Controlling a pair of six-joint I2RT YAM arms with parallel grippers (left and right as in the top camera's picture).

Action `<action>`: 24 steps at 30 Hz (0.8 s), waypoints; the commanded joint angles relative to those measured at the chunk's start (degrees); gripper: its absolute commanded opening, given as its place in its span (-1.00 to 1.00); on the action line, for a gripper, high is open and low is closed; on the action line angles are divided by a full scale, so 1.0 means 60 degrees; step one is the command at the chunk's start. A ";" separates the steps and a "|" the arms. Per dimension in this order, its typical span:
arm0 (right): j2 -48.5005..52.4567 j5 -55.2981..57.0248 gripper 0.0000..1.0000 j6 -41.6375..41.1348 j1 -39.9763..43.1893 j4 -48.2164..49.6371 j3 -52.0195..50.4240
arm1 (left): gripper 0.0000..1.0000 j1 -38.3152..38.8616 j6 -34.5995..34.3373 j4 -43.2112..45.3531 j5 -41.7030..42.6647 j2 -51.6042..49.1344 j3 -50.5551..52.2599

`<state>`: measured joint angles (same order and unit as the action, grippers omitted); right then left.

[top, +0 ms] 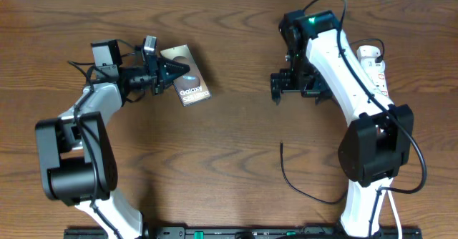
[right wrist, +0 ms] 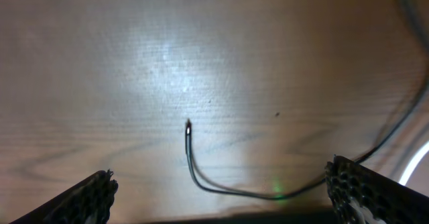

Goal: Plug charger to phone and switch on socket
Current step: 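Move the right gripper down over the black cable's plug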

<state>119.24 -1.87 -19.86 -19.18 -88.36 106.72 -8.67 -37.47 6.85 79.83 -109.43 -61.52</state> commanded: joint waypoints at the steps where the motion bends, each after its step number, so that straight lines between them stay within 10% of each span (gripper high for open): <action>1: 0.0095 -0.0623 0.98 0.0146 -0.0197 0.0073 -0.0528 | -0.85 -0.0029 -0.0863 0.1002 0.0557 -0.0138 -0.0193; 8: 0.0095 -0.0914 0.99 0.0036 -0.0667 0.0616 -0.1796 | -0.85 -0.0270 -0.2481 0.3286 0.0539 -0.0175 -0.0197; 24: 0.0091 -0.0965 0.99 -0.1392 -0.1446 0.2065 -0.3621 | -0.86 -0.0805 -0.2739 0.3413 0.0557 -0.0178 -0.0197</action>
<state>119.31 -7.53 -25.02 -27.35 -76.38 86.32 -13.45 -53.41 26.87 80.79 -111.02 -61.54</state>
